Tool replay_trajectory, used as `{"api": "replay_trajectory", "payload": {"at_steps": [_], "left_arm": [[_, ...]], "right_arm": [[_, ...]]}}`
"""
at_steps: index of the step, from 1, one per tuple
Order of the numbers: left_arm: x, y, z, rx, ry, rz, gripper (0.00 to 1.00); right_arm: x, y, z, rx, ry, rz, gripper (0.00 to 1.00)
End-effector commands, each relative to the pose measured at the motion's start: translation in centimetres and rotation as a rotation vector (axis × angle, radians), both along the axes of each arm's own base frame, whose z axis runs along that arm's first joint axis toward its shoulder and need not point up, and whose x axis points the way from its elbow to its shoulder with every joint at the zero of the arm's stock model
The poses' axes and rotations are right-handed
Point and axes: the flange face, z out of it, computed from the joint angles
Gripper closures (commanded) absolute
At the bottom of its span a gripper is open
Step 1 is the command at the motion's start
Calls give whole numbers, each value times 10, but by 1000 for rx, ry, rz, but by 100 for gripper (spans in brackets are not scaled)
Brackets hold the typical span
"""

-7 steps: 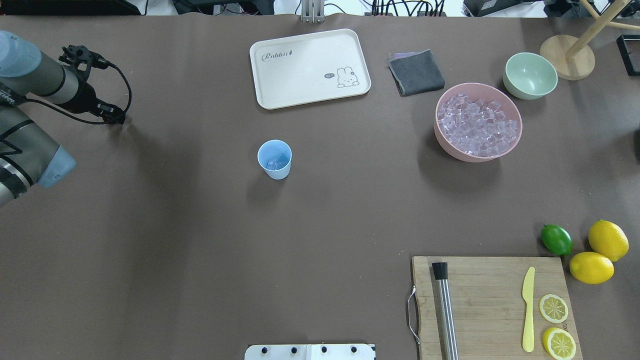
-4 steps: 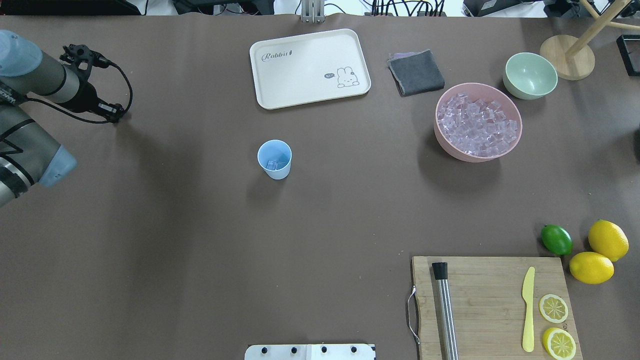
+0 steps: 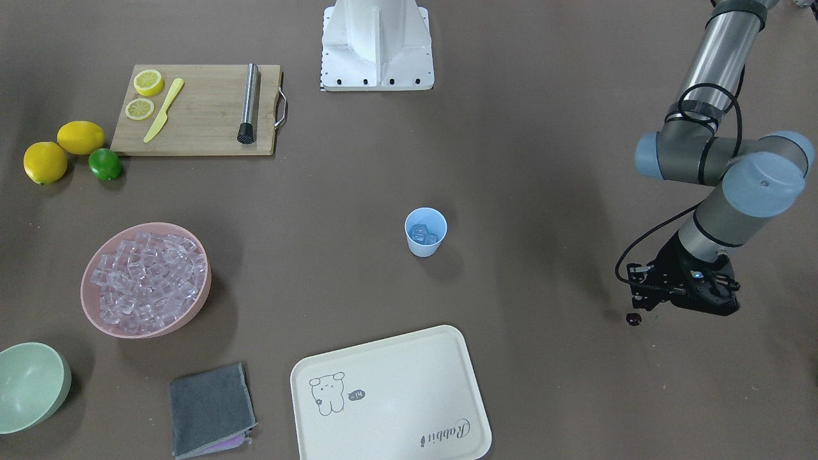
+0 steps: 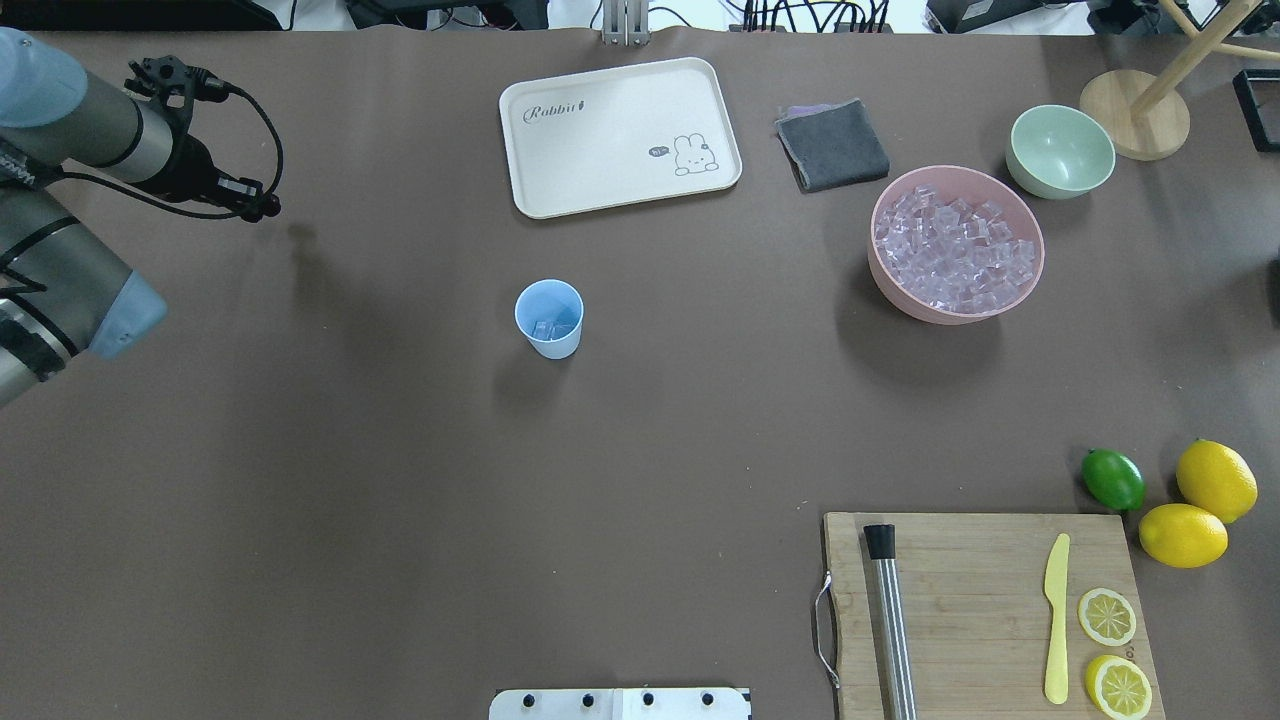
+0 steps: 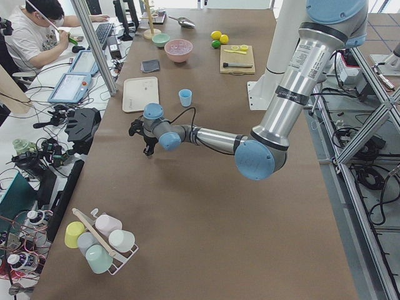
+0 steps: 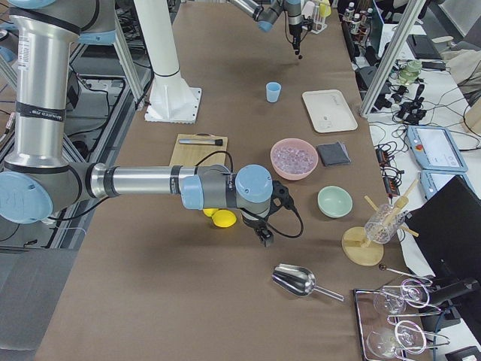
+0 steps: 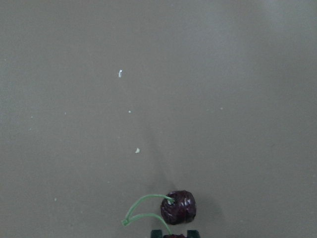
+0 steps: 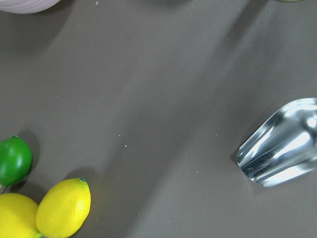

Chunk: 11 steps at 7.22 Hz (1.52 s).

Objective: Put ice and cherries in cup
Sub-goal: 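Carry the cherries with the left gripper over the blue cup and lower them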

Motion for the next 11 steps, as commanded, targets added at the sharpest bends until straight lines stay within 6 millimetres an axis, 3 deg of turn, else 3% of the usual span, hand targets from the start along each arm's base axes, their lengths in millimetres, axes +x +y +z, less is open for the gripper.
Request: {"api": "replay_trajectory", "payload": {"at_steps": [1, 2, 4, 5, 6, 7, 9, 11], "left_arm": [[9, 5, -96, -92, 163, -18, 100], [14, 17, -149, -124, 235, -39, 100], [73, 74, -233, -187, 352, -7, 100], [114, 97, -269, -213, 389, -18, 100], [156, 126, -287, -203, 397, -18, 100], [174, 140, -300, -226, 413, -15, 100], [187, 150, -296, -228, 405, -16, 100], [184, 151, -281, -232, 390, -14, 100]], "right_arm": [[0, 0, 0, -3, 0, 2, 2], [0, -1, -1, -2, 0, 4, 2], [0, -5, -4, -1, -2, 8, 2], [-1, -5, -5, -8, -3, 14, 2], [-1, -7, -6, -11, -3, 19, 2], [-1, -7, -6, -20, -2, 26, 2], [-1, -7, -7, -19, -2, 27, 2], [-1, -5, -5, -22, -2, 27, 2]]}}
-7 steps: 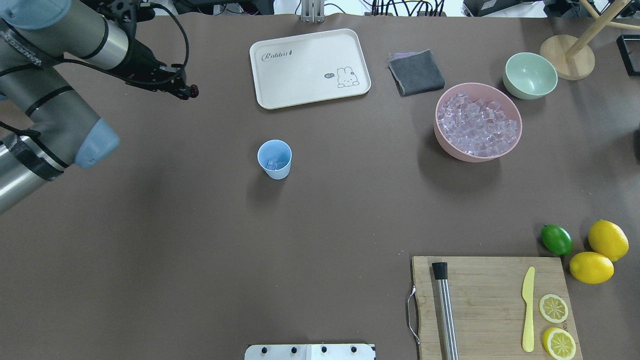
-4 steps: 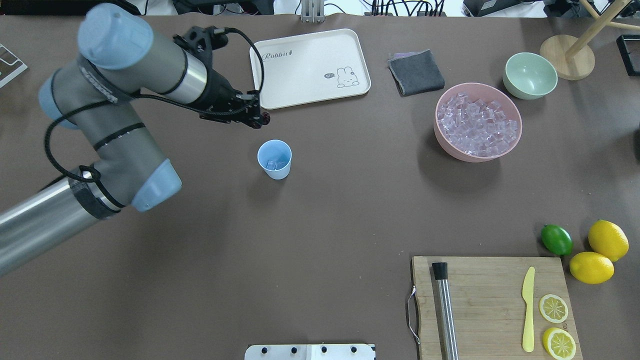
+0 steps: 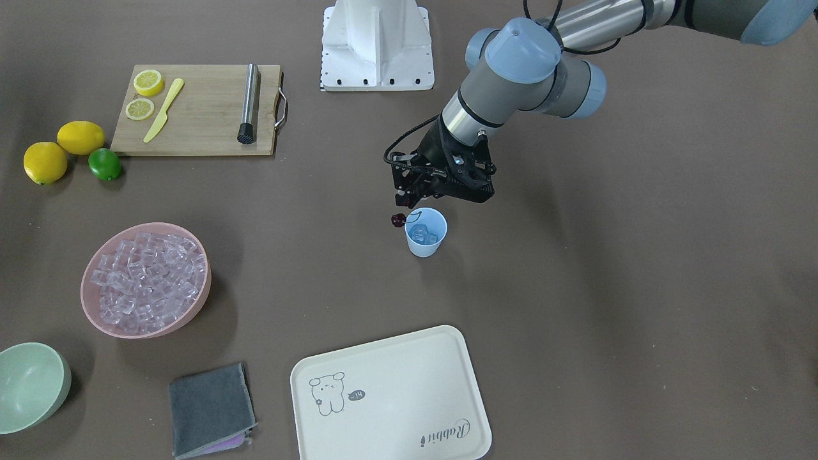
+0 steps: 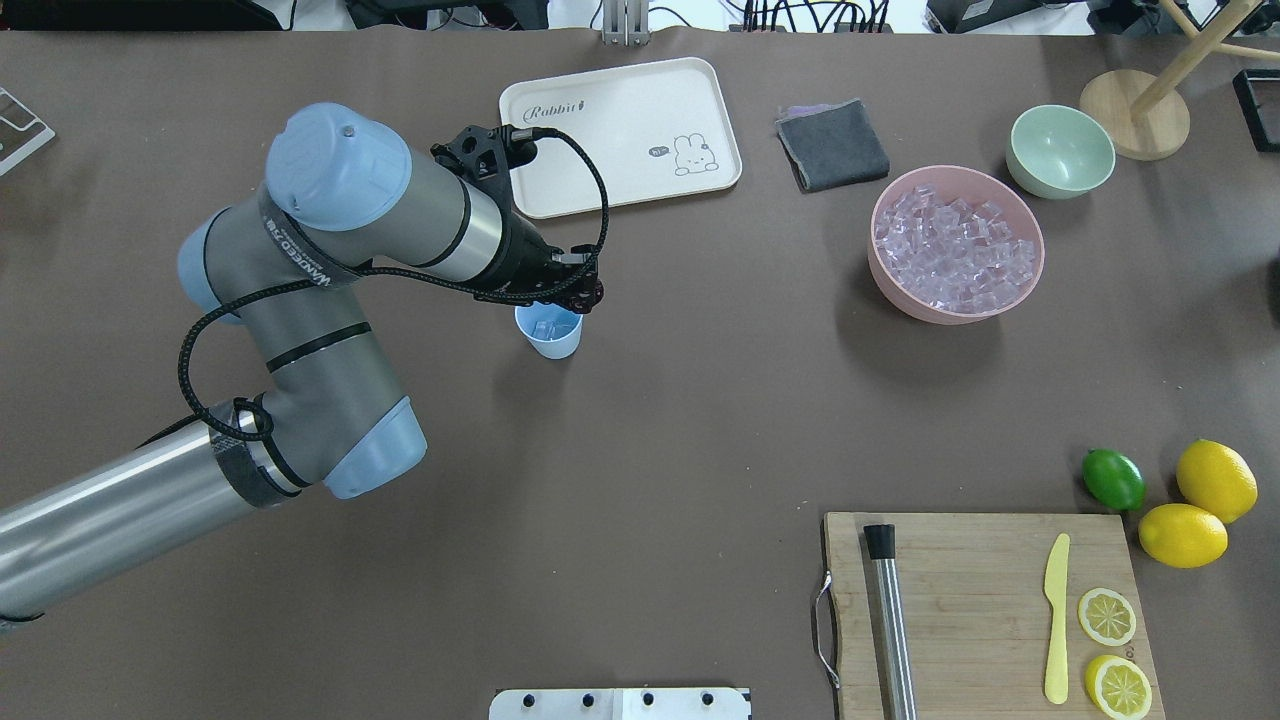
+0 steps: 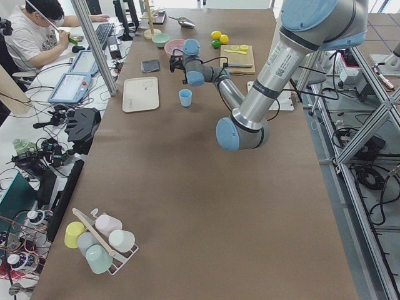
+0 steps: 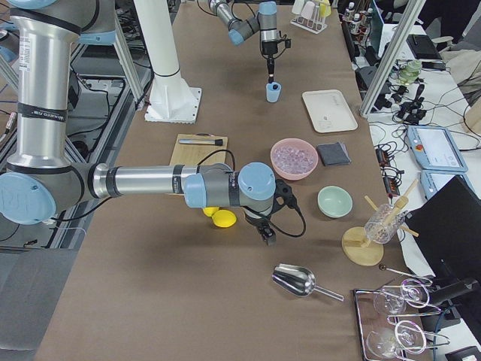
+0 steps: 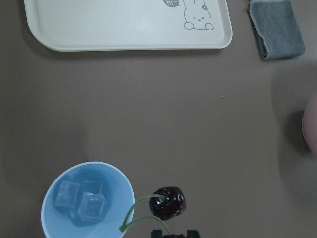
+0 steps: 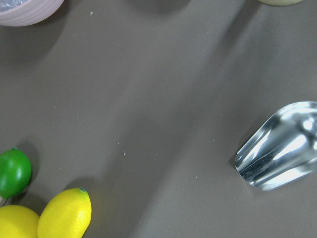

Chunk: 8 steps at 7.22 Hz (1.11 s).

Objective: Put ice and cherries in cup
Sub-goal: 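Carry the cherries with the left gripper over the blue cup and lower them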

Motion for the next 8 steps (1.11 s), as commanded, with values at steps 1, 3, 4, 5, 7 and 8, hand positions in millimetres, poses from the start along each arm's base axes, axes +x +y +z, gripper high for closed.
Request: {"api": "replay_trajectory", "payload": {"at_steps": [1, 3, 4, 5, 7, 8], "left_arm": [[-4, 0, 11, -4, -11, 0, 100], [-6, 2, 27, 10, -33, 6, 100], [-5, 1, 29, 8, -37, 5, 100], [-4, 1, 30, 5, -38, 6, 95], [-4, 1, 31, 4, -41, 4, 21], [-4, 1, 31, 2, -41, 4, 5]], "right_arm": [[0, 1, 1, -2, 0, 0, 2], [0, 1, -1, 3, 0, 0, 2], [0, 2, -1, 1, 0, 1, 2], [0, 2, -1, 1, 0, 0, 2], [0, 1, 1, -2, 0, 0, 2], [0, 1, 0, 0, 0, 0, 2]]}}
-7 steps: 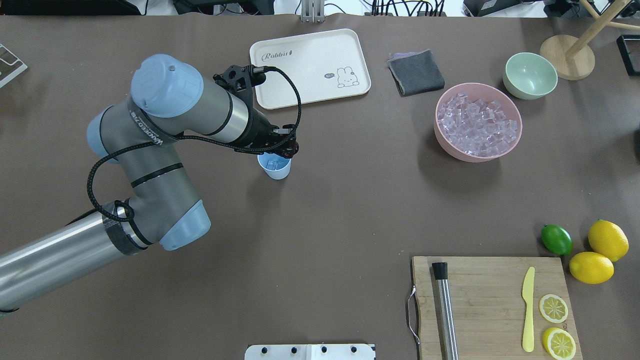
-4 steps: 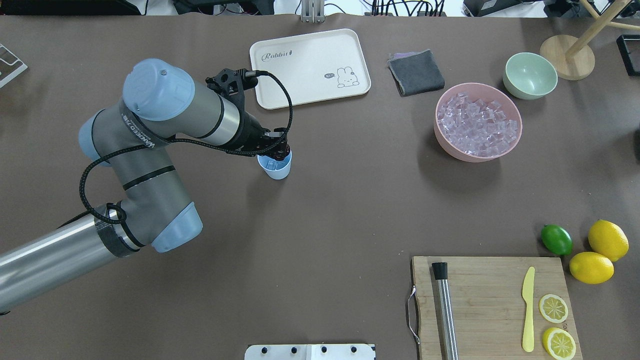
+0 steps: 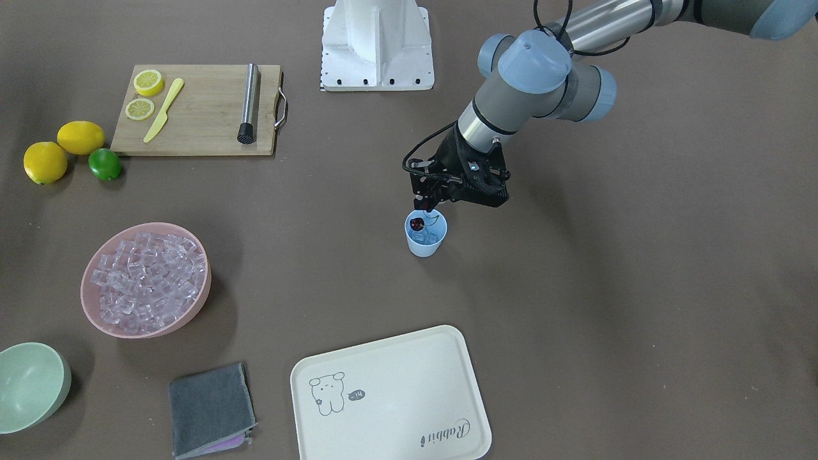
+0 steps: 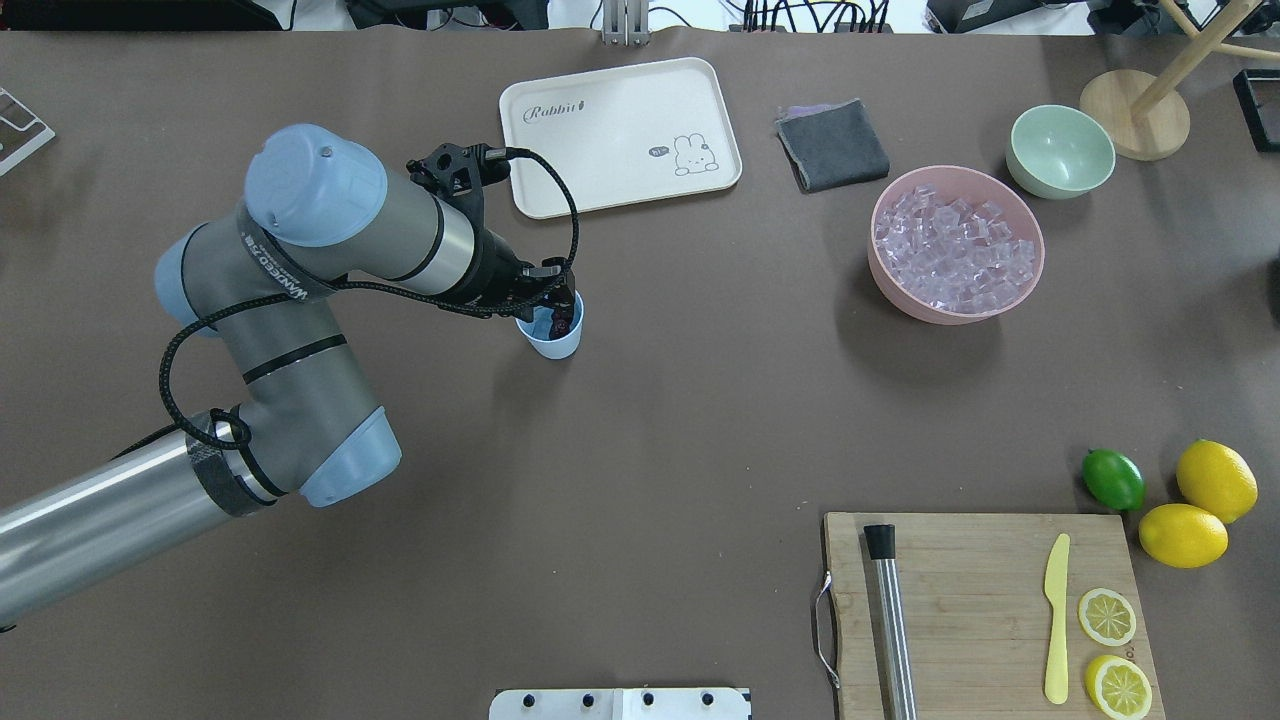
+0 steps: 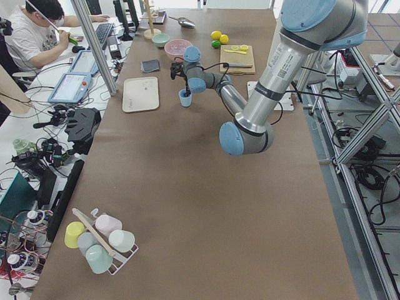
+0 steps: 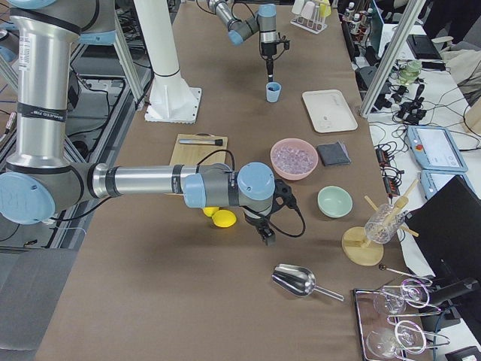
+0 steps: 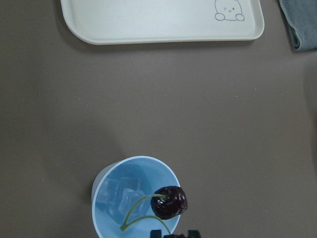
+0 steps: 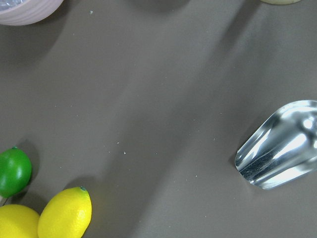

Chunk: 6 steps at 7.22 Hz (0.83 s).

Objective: Put ice and cherries in cup
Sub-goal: 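Open the left gripper to release the cherries into the cup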

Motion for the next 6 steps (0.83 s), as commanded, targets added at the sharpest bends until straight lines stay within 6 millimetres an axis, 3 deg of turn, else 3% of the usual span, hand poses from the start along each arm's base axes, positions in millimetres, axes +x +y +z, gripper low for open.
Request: {"api": "replay_trajectory", "payload": {"at_steps": [1, 2, 3, 5, 6], "left_arm": [[-3, -2, -1, 0, 2, -5, 4], [-23, -19, 6, -6, -5, -32, 4], [-57, -40, 40, 5, -43, -39, 4], [-177, -88, 138, 86, -143, -1, 4], [-246, -101, 199, 104, -189, 17, 3]], "right_arm": [[0, 0, 0, 2, 0, 1, 2], [0, -1, 0, 3, 1, 0, 2], [1, -2, -1, 4, 3, 1, 2], [0, -2, -1, 4, 3, 0, 2], [0, -2, -1, 4, 3, 0, 2]]}}
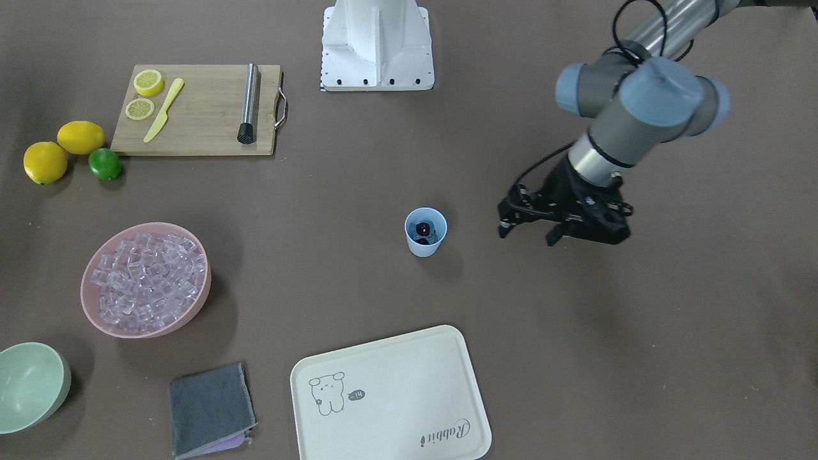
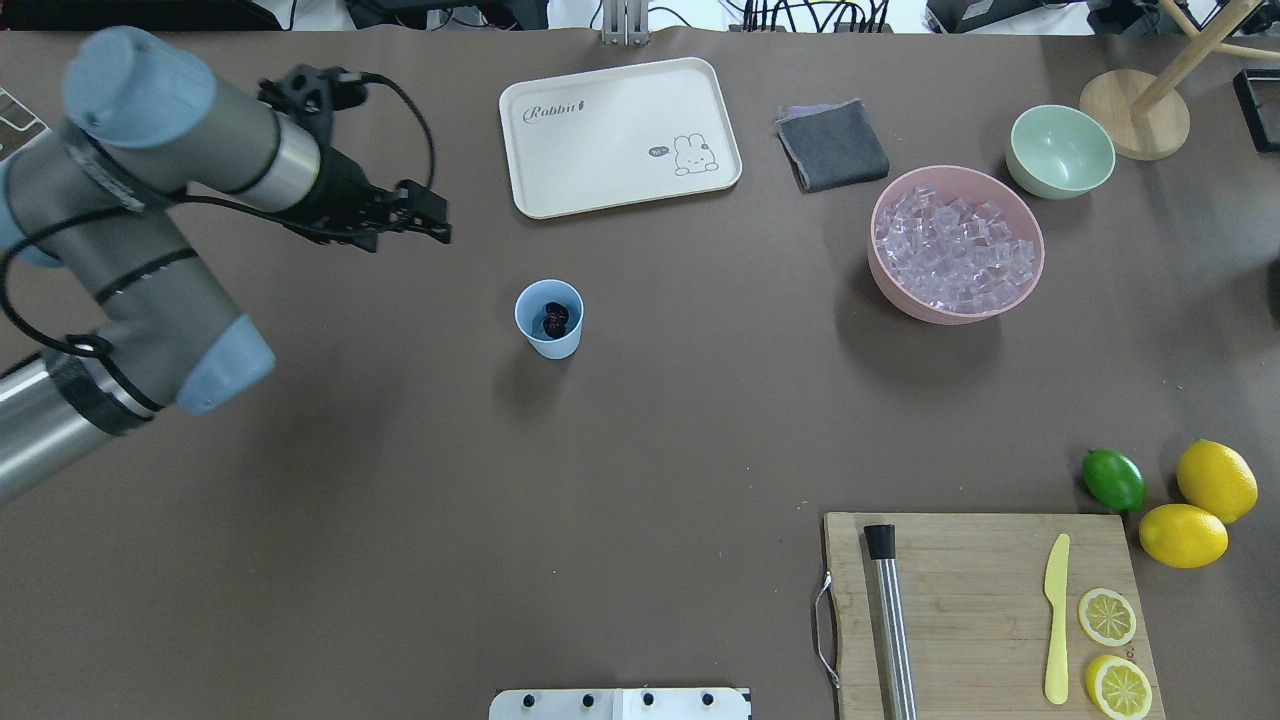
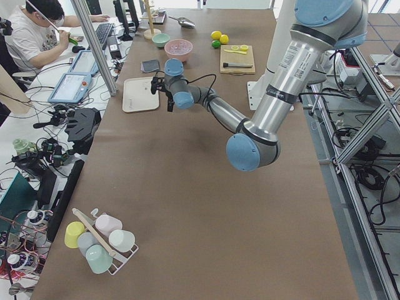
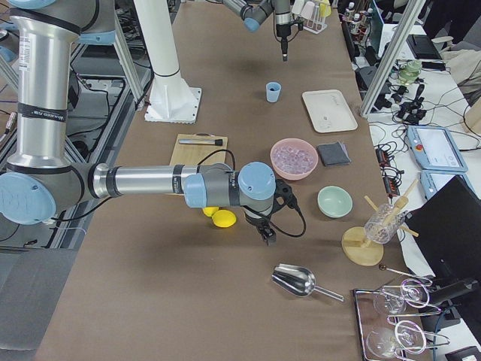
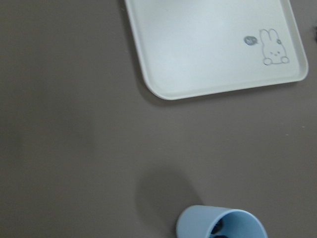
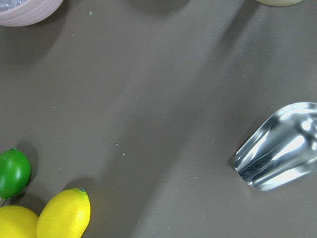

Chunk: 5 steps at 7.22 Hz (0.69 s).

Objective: Put ice and cherries in cup

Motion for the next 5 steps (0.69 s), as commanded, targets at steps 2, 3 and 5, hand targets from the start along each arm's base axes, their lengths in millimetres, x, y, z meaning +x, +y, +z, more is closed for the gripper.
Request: {"api": "replay_trajectory", "payload": {"at_steps": [2, 3, 5], "left_arm": [[-210, -24, 182, 76, -105, 71, 3], [-267, -12, 233, 84, -93, 89, 3], [-335, 37, 284, 66, -74, 52, 3]], "right_arm": [[0, -3, -2, 5, 2, 0, 2], [0, -9, -3, 8, 5, 0, 2], [0, -15, -3, 8, 5, 1, 2]]}}
